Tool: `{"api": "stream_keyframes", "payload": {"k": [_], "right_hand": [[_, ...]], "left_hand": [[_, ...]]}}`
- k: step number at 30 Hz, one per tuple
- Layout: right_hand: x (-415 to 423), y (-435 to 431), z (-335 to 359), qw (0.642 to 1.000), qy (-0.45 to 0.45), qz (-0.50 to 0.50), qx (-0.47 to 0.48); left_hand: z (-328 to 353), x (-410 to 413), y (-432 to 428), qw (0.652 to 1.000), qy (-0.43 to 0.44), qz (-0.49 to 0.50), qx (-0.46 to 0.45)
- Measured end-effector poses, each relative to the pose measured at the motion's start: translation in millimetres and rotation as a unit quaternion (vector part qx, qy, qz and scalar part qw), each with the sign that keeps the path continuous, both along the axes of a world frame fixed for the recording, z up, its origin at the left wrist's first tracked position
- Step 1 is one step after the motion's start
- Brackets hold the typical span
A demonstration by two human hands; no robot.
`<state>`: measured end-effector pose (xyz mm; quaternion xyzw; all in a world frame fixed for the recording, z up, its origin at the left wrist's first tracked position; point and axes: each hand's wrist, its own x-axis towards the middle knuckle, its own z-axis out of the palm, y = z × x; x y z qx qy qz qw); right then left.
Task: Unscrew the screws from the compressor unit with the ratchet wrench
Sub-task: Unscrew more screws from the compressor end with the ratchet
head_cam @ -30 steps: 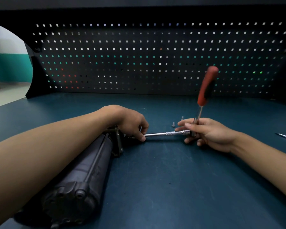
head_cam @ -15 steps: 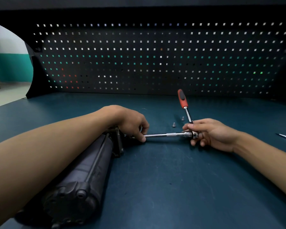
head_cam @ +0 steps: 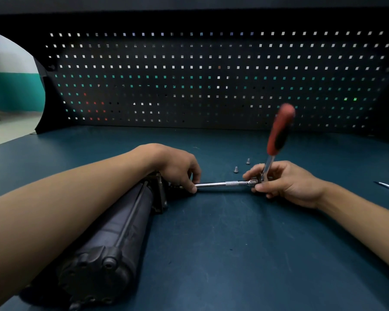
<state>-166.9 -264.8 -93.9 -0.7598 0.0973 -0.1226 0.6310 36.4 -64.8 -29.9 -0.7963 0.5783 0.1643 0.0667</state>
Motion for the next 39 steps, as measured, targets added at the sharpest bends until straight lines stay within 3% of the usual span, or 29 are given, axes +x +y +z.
{"api": "stream_keyframes", "payload": {"k": [5, 9, 12, 19, 25, 31, 39], "right_hand": [[0, 1, -4, 0.994, -0.018, 0.014, -0.105], [-1, 0, -5, 0.997, -0.034, 0.013, -0.074], [1, 2, -5, 0.997, -0.016, -0.013, -0.080], [10, 13, 5, 0.998, 0.036, -0.052, 0.000], [13, 14, 7, 0.994, 0.069, -0.087, -0.015], [12, 6, 11, 0.991, 0.111, -0.066, 0.018], [6, 0, 12, 0.994, 0.103, -0.032, 0.035]], "left_hand": [[0, 0, -1, 1.000, -0.010, 0.004, -0.001], [-1, 0, -2, 1.000, -0.021, 0.000, 0.004], [0, 0, -1, 1.000, -0.028, -0.005, 0.005], [0, 0, -1, 0.999, -0.033, -0.010, 0.007], [2, -3, -1, 1.000, -0.028, -0.009, 0.011], [2, -3, 0, 1.000, -0.022, -0.005, 0.001], [2, -2, 1, 1.000, -0.011, 0.002, -0.007]]}}
